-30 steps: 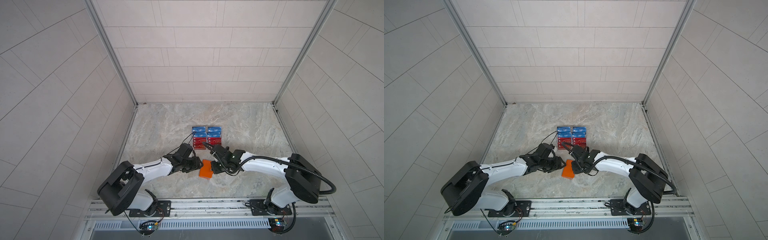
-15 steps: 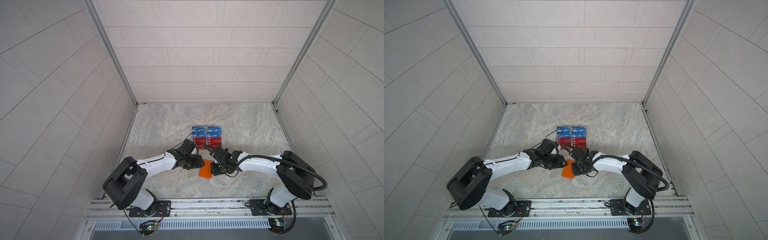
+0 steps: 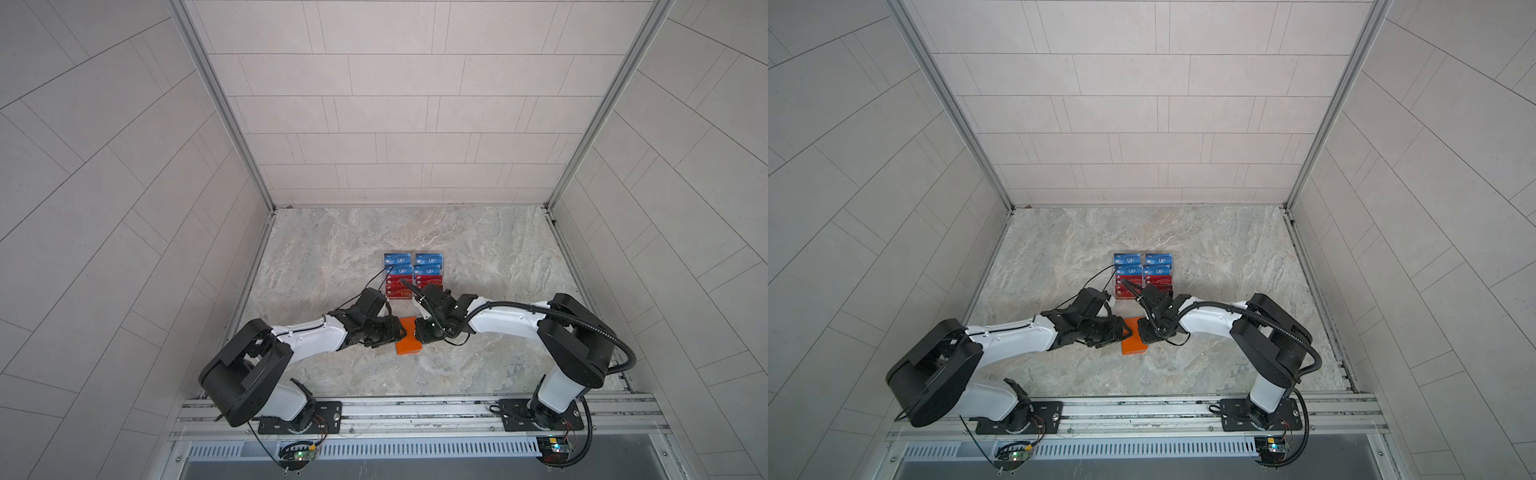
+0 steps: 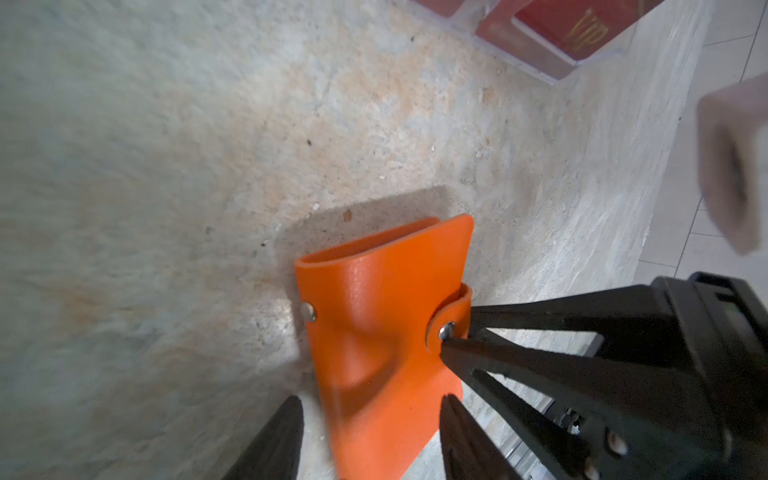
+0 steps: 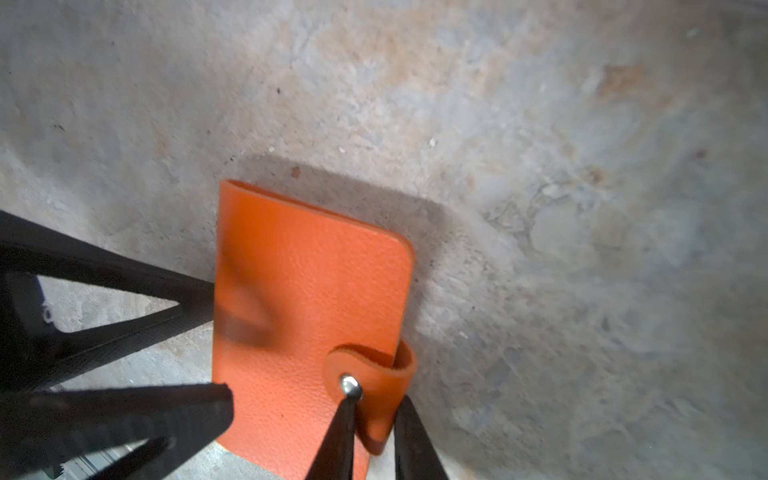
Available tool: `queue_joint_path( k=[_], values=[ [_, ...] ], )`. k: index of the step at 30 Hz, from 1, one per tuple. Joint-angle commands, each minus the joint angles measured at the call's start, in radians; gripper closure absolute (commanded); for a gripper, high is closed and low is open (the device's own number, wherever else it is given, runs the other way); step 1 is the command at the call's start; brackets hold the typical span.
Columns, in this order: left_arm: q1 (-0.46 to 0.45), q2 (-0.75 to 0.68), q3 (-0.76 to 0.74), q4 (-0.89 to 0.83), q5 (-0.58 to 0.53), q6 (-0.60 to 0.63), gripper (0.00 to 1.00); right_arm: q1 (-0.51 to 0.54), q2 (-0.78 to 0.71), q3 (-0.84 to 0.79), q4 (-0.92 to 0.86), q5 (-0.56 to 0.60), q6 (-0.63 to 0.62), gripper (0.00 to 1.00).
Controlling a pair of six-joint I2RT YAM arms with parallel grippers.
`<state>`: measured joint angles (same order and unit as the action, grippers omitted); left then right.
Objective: Put the credit cards into the card holder
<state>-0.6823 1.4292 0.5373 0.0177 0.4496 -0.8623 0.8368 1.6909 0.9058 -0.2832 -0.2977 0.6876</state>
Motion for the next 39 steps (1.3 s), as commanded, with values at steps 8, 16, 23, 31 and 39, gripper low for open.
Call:
queue_joint_path(
  k=[8,16,23,31,39],
  values=[
    [0.007,0.03,-0.074,0.215,0.057,-0.095,0.43,-0.002,0.108,-0.022,0.013,0.04,-0.045,0.83],
    [0.006,0.015,-0.091,0.347,0.114,-0.126,0.46,-0.003,0.114,-0.014,-0.007,0.063,-0.083,0.82],
    [0.003,-0.005,-0.058,0.306,0.122,-0.089,0.58,-0.002,0.078,-0.011,0.003,0.067,-0.092,0.82],
    [-0.001,0.036,-0.041,0.292,0.129,-0.076,0.71,-0.004,0.036,0.002,-0.005,0.072,-0.11,0.82],
    [-0.019,0.059,-0.041,0.314,0.103,-0.082,0.83,-0.019,0.015,0.017,0.01,-0.001,-0.081,0.81]
  ],
)
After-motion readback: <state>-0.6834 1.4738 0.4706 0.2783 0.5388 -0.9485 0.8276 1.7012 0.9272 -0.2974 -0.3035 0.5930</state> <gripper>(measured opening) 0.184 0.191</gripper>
